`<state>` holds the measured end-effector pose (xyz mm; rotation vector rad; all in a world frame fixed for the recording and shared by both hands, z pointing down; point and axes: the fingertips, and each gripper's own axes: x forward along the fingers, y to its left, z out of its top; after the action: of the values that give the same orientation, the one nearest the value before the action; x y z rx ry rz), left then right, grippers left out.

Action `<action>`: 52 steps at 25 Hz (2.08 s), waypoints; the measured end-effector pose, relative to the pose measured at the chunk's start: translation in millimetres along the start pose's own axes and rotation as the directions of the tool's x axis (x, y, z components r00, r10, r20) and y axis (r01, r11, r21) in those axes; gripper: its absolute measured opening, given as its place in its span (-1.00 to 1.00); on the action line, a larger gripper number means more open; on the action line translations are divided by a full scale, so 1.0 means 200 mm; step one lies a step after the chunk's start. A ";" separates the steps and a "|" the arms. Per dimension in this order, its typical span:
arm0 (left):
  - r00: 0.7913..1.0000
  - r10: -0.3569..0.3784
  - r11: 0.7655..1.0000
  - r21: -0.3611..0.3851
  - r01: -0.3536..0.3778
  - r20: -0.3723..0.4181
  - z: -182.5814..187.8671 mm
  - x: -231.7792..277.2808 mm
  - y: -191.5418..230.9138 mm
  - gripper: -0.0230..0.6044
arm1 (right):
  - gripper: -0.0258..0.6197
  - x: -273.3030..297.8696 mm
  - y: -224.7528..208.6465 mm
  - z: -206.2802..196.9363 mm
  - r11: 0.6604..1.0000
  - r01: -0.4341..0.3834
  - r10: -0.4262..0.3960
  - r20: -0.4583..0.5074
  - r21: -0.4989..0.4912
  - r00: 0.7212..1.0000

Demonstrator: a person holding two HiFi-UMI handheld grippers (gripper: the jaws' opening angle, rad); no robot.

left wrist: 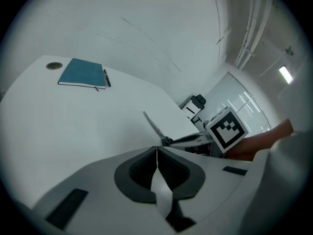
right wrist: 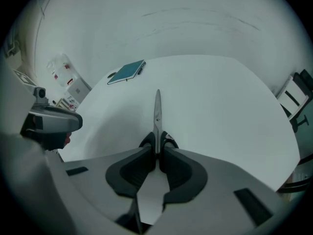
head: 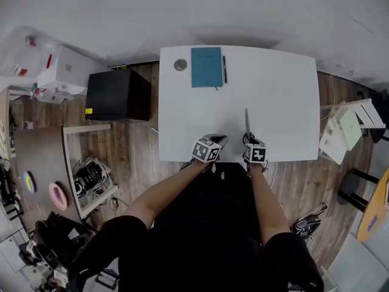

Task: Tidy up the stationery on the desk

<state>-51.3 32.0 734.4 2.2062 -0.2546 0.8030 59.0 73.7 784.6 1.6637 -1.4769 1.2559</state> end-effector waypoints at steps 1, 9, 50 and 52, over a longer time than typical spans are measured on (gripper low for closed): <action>1.000 -0.004 1.000 -0.001 0.004 0.015 0.02 0.00 0.00 -0.87 | -0.64 0.00 0.00 0.00 1.000 -0.007 0.007 0.009 0.011 1.000; 0.988 0.012 0.999 -0.037 -0.007 0.155 0.25 -0.08 0.09 -0.87 | -0.65 -0.04 0.05 0.23 0.996 -0.056 0.047 0.114 0.075 0.992; 0.967 0.158 0.964 -0.243 -0.107 0.199 0.54 -0.08 0.55 -0.87 | -0.64 0.60 0.19 1.41 0.998 -0.035 0.025 0.176 0.052 0.984; 0.970 0.160 0.964 -0.241 -0.113 0.186 0.52 -0.08 0.55 -0.87 | -0.64 0.60 0.19 1.40 0.999 -0.018 0.013 0.173 0.026 0.985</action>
<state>-60.7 -120.1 736.0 2.0675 -0.5780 0.5866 90.8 -231.5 778.2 1.8219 -1.5831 1.1700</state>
